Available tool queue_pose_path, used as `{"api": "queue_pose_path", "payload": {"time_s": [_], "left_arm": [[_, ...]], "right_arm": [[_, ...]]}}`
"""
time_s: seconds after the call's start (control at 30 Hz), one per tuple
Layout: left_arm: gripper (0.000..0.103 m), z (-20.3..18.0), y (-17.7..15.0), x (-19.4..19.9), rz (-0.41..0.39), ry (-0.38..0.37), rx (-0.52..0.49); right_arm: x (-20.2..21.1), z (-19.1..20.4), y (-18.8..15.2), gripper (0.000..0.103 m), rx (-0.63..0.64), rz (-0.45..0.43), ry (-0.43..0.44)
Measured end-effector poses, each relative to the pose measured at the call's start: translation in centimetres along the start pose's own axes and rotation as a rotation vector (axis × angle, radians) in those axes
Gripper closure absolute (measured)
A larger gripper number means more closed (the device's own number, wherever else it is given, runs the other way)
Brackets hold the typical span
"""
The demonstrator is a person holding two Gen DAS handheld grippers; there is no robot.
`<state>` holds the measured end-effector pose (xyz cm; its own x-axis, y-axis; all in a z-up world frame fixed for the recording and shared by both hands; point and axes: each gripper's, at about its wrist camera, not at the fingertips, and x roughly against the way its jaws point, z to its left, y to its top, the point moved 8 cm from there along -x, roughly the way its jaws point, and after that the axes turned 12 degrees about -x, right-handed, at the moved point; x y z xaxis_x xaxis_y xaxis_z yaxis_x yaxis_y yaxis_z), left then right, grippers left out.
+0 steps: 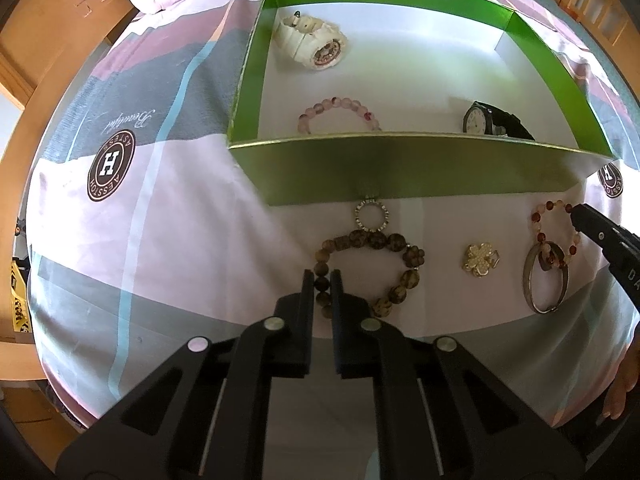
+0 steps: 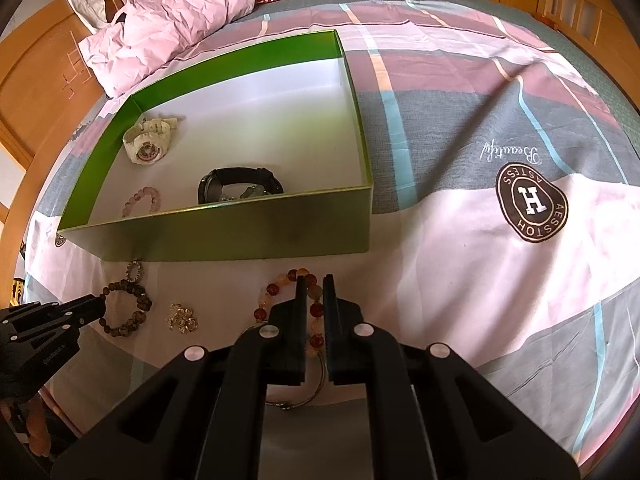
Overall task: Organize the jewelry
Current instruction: 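Carry both bead bracelets up over the green box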
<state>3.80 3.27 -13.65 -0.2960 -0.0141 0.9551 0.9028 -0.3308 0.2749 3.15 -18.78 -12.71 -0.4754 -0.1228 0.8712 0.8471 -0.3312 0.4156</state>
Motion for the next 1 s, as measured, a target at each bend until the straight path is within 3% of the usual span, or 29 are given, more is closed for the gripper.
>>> {"api": "queue_pose_path", "payload": {"time_s": [0.4, 0.67, 1.0], "left_arm": [[0.095, 3.8, 0.9, 1.9, -0.045, -0.059, 0.109], [0.095, 3.7, 1.4, 3.2, -0.088, -0.086, 0.103], [0.095, 1.5, 2.8, 8.2, -0.260, -0.169, 0.047]], "right_arm": [[0.5, -0.2, 0.3, 0.096, -0.014, -0.015, 0.011], [2.3, 0.6, 0.9, 0.096, -0.018, -0.048, 0.052], [2.7, 1.3, 0.8, 0.096, -0.009, -0.044, 0.076]]}}
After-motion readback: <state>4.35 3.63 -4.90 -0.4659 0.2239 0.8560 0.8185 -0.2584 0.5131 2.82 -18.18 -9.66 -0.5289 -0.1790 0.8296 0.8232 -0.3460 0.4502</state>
